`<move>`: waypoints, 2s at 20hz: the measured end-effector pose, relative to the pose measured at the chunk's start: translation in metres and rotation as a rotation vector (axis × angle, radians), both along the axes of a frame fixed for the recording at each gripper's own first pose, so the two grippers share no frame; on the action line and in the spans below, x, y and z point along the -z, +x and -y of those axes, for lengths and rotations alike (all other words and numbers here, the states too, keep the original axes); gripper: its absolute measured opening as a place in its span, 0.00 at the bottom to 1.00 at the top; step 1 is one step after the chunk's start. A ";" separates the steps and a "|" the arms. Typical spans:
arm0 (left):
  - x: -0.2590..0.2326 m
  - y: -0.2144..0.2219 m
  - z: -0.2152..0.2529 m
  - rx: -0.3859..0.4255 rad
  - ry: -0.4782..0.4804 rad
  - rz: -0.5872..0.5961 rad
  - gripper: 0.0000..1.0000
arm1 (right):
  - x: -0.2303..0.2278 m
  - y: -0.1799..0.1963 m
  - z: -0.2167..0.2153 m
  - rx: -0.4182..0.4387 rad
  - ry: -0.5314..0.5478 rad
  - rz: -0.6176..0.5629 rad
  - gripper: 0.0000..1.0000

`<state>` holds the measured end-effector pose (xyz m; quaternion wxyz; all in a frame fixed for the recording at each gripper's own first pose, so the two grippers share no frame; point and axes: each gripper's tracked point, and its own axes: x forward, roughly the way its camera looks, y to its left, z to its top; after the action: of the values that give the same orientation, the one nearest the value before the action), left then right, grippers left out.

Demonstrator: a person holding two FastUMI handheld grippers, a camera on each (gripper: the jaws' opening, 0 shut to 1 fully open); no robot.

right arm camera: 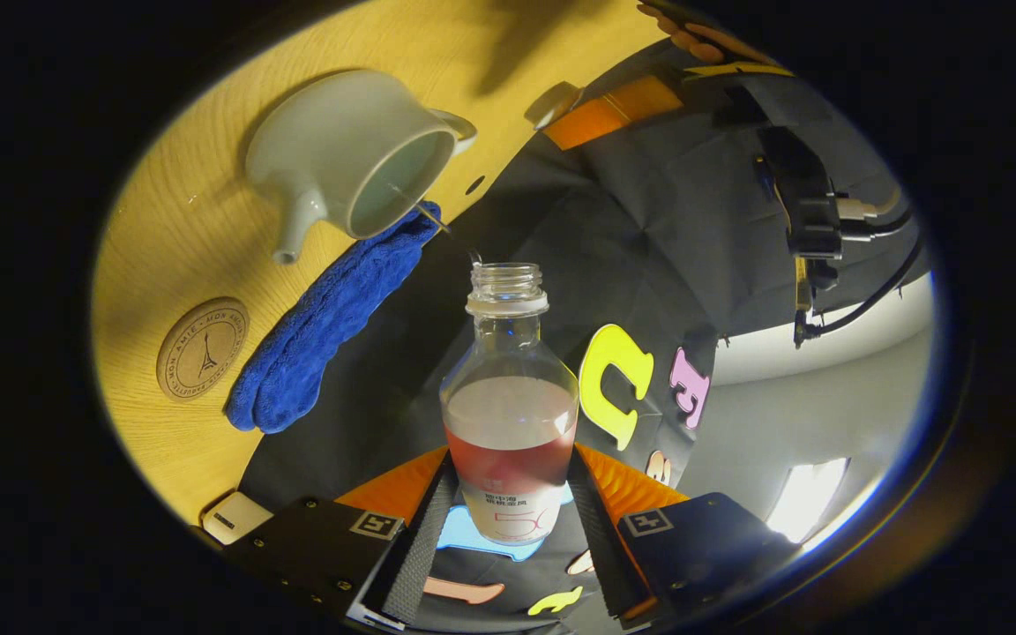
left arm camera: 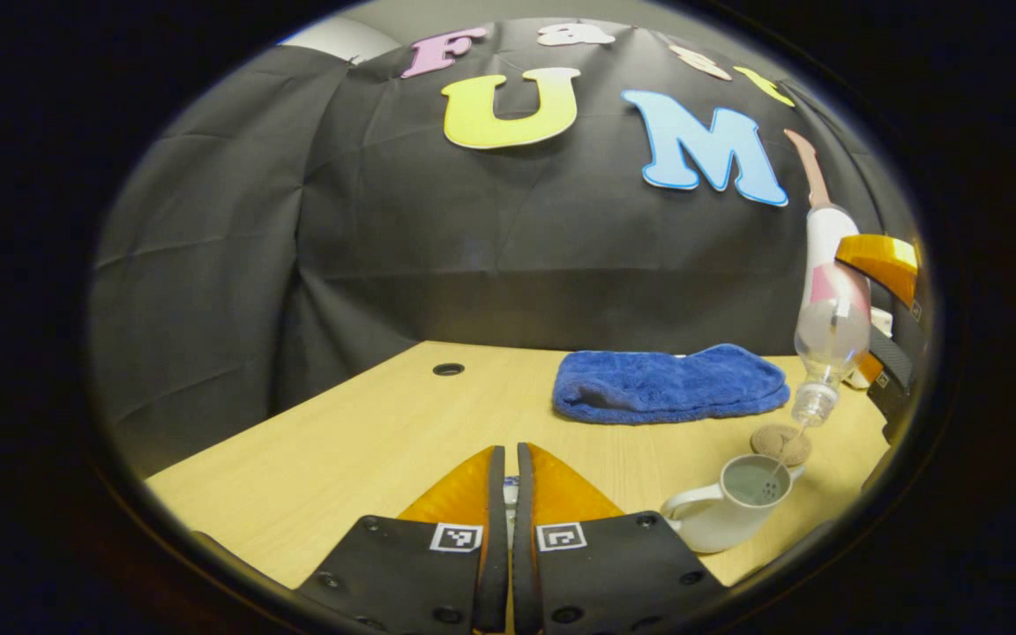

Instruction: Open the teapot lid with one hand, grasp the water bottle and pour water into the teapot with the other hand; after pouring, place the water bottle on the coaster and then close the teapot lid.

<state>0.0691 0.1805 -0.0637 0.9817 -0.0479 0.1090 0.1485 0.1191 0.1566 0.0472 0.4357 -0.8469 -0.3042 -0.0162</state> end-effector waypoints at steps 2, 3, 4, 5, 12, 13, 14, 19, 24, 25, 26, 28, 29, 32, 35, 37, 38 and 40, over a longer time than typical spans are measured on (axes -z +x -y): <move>0.000 0.000 0.000 0.000 0.000 -0.001 0.09 | 0.003 -0.001 -0.001 -0.002 -0.020 0.006 0.75; 0.001 0.000 0.000 0.001 0.000 -0.002 0.08 | 0.006 0.001 -0.002 -0.002 -0.030 -0.002 0.75; 0.001 0.001 0.000 0.001 0.000 -0.003 0.09 | 0.008 0.000 -0.001 0.000 -0.034 -0.006 0.75; 0.002 0.000 0.001 0.002 0.000 -0.004 0.09 | 0.009 0.000 -0.001 -0.001 -0.039 -0.009 0.75; 0.003 0.001 0.001 0.002 0.001 -0.005 0.10 | 0.014 0.000 0.001 0.005 -0.038 -0.020 0.76; 0.004 0.000 0.001 0.002 0.001 -0.004 0.10 | 0.014 0.000 0.001 0.007 -0.033 -0.019 0.76; 0.003 0.000 0.001 0.002 0.001 -0.004 0.09 | 0.015 0.000 0.002 0.009 -0.026 -0.023 0.75; 0.004 0.000 0.001 -0.001 0.000 -0.003 0.09 | 0.026 0.007 0.017 0.023 0.130 -0.150 0.76; 0.006 0.002 0.001 -0.002 0.003 -0.007 0.09 | 0.040 0.012 0.029 0.022 0.427 -0.423 0.76; 0.008 0.001 0.002 -0.002 0.004 -0.008 0.09 | 0.043 0.013 0.032 0.024 0.486 -0.472 0.76; 0.008 0.002 0.002 -0.002 0.004 -0.009 0.09 | 0.045 0.013 0.035 0.024 0.550 -0.521 0.76; 0.008 0.002 0.002 -0.002 0.004 -0.010 0.09 | 0.047 0.015 0.040 0.027 0.682 -0.619 0.76; 0.008 0.002 0.002 -0.003 0.004 -0.010 0.09 | 0.048 0.017 0.043 0.031 0.749 -0.670 0.76; 0.007 0.001 0.002 -0.008 0.005 -0.005 0.09 | 0.053 0.023 0.046 0.040 0.964 -0.819 0.77; 0.009 0.002 0.002 -0.007 0.005 -0.007 0.09 | 0.057 0.024 0.049 0.040 1.176 -0.970 0.76; 0.007 0.001 0.002 -0.008 0.005 -0.003 0.09 | 0.059 0.025 0.047 0.023 1.288 -1.049 0.77; 0.008 0.002 0.002 -0.007 0.005 -0.003 0.09 | 0.060 0.025 0.046 0.014 1.338 -1.079 0.77; 0.007 0.002 0.002 -0.008 0.006 -0.004 0.09 | 0.064 0.028 0.043 0.002 1.423 -1.138 0.77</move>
<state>0.0708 0.1786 -0.0710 0.9811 -0.0453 0.1102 0.1528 0.1467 0.1136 -0.0166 0.9398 -0.2585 0.0395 0.2199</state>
